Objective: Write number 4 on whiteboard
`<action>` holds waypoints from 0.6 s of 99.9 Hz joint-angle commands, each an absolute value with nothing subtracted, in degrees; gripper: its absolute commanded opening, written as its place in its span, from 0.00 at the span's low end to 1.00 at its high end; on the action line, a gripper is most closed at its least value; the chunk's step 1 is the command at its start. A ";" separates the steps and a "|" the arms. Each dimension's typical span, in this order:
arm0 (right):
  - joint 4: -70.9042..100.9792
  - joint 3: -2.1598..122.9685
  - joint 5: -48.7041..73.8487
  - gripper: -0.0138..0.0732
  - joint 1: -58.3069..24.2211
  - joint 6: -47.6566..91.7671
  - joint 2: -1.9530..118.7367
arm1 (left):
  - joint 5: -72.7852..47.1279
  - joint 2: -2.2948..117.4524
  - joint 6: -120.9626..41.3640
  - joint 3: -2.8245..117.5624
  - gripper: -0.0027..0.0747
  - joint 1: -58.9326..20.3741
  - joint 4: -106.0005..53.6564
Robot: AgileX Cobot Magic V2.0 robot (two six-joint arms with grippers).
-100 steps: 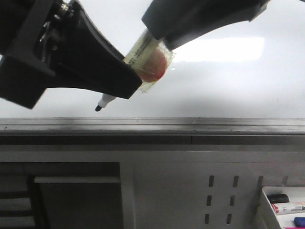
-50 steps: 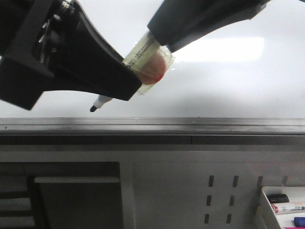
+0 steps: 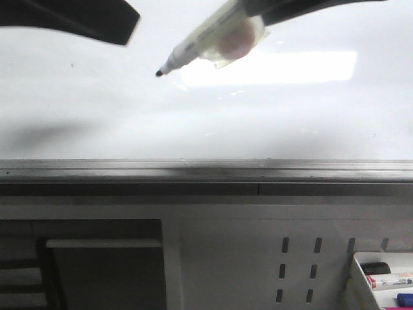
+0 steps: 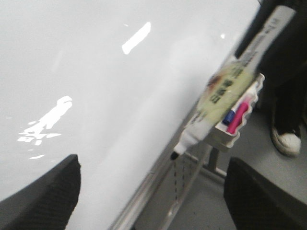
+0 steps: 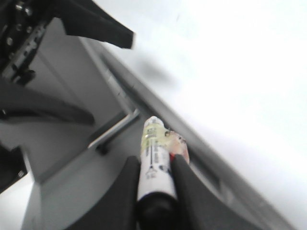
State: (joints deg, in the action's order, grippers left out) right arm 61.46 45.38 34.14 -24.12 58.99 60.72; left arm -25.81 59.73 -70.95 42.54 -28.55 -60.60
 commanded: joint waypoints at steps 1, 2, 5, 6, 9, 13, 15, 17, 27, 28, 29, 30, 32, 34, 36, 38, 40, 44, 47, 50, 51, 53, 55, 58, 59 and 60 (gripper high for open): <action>67.50 45.67 29.27 0.11 -24.32 64.84 57.95 | -25.08 56.26 -70.14 43.58 0.76 -24.83 -65.45; 67.64 45.67 29.19 0.11 -24.32 65.17 57.95 | -25.08 55.89 -70.14 43.47 0.76 -24.17 -65.81; 68.44 45.67 29.15 0.11 -24.32 66.45 57.95 | -25.08 55.26 -70.14 43.25 0.76 -22.87 -66.48; 69.02 45.67 29.03 0.11 -24.32 67.18 57.95 | -25.08 54.92 -70.14 43.25 0.76 -22.54 -66.69; 70.52 45.67 28.45 0.11 -24.32 68.74 58.10 | -24.95 54.26 -70.14 42.87 0.76 -20.97 -67.59; 72.89 45.67 27.43 0.11 -24.32 71.09 58.33 | -24.73 53.39 -70.14 42.61 0.76 -19.47 -68.51; 74.03 45.67 26.68 0.11 -24.32 72.16 58.44 | -24.72 53.13 -70.14 42.31 0.76 -18.60 -68.92; 75.18 45.67 25.96 0.11 -24.32 72.85 58.64 | -24.58 52.73 -70.14 42.20 0.76 -17.76 -69.23; 80.17 46.18 22.91 0.11 -24.32 78.68 60.25 | -23.40 51.22 -70.14 41.33 0.76 -14.47 -70.21; 80.46 46.28 22.78 0.11 -24.32 79.03 60.39 | -23.40 51.10 -70.14 41.22 0.76 -14.08 -70.21; 81.05 46.30 22.55 0.11 -24.32 79.41 60.53 | -23.40 51.10 -70.14 41.24 0.76 -13.88 -70.34; 81.35 46.49 22.54 0.11 -24.32 80.13 60.80 | -23.40 50.97 -70.14 41.14 0.76 -13.48 -70.36; 82.13 46.80 22.25 0.11 -24.32 81.15 61.33 | -23.40 50.84 -70.14 41.19 0.76 -13.11 -70.73; 82.56 47.05 22.26 0.11 -24.32 81.87 61.88 | -23.40 50.75 -70.14 41.09 0.76 -12.61 -70.89; 82.86 47.42 22.26 0.11 -24.32 82.27 62.27 | -23.40 50.68 -70.14 41.04 0.76 -12.14 -71.06; 83.16 47.91 22.26 0.11 -24.32 82.78 62.94 | -23.40 50.59 -70.14 41.04 0.76 -11.76 -71.16; 83.23 48.44 22.37 0.11 -24.32 82.91 63.63 | -23.48 50.44 -70.14 41.04 0.76 -11.54 -71.16; 83.38 49.56 22.37 0.11 -24.46 83.20 65.10 | -23.61 50.44 -70.14 41.04 0.76 -10.93 -71.16; 83.38 50.38 22.25 0.11 -24.62 83.20 66.08 | -23.61 50.44 -70.14 41.04 0.76 -10.88 -71.16; 83.38 51.21 21.70 0.11 -24.84 83.41 67.04 | -23.61 50.44 -70.14 41.04 0.76 -10.78 -71.16; 83.38 51.62 21.56 0.11 -24.97 83.64 67.51 | -23.61 50.44 -70.14 41.04 0.76 -10.78 -71.16; 83.38 52.22 20.93 0.11 -24.99 83.89 68.19 | -23.61 50.44 -70.24 41.04 0.76 -10.78 -71.16; 83.38 52.61 20.22 0.11 -25.26 83.99 68.82 | -23.61 50.44 -70.24 41.04 0.76 -10.78 -71.16; 83.38 53.51 19.03 0.11 -25.64 84.45 69.65 | -23.61 50.44 -70.24 41.04 0.76 -10.78 -71.16; 83.38 53.67 18.45 0.11 -25.71 84.48 69.83 | -23.61 50.44 -70.24 41.04 0.76 -10.78 -71.16; 83.38 53.99 18.17 0.11 -25.69 84.63 70.20 | -23.61 50.44 -70.24 41.04 0.76 -10.78 -71.16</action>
State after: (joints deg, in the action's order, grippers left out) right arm 81.13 50.17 20.98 -25.20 82.71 69.29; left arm -24.74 51.12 -70.69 39.52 -10.97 -68.85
